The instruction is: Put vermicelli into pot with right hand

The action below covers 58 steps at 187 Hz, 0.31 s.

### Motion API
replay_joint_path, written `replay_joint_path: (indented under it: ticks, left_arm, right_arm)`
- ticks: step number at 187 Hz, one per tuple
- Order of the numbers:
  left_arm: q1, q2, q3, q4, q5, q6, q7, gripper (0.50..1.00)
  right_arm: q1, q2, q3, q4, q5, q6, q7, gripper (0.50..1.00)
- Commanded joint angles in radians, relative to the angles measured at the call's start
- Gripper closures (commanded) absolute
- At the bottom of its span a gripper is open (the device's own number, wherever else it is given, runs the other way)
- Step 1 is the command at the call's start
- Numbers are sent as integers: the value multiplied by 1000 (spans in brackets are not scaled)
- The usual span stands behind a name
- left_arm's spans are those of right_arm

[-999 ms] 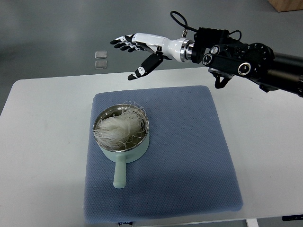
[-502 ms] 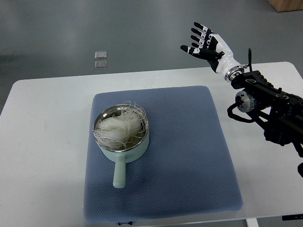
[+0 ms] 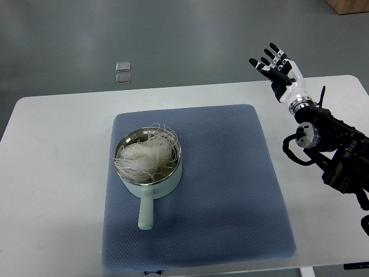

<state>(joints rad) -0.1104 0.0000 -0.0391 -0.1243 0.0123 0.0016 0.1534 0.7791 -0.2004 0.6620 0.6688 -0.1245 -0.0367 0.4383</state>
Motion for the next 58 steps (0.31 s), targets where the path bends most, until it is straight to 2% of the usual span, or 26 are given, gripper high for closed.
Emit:
replay_joint_path:
  ticks: [1, 58]
  left_arm:
    - [0, 0, 1, 0, 0, 0, 0, 500]
    - [2, 0, 1, 0, 0, 0, 0, 500]
  right_arm:
    - [-15, -1, -1, 2, -1, 3, 5, 574]
    - [-21, -1, -9, 2, -12, 8, 4, 574]
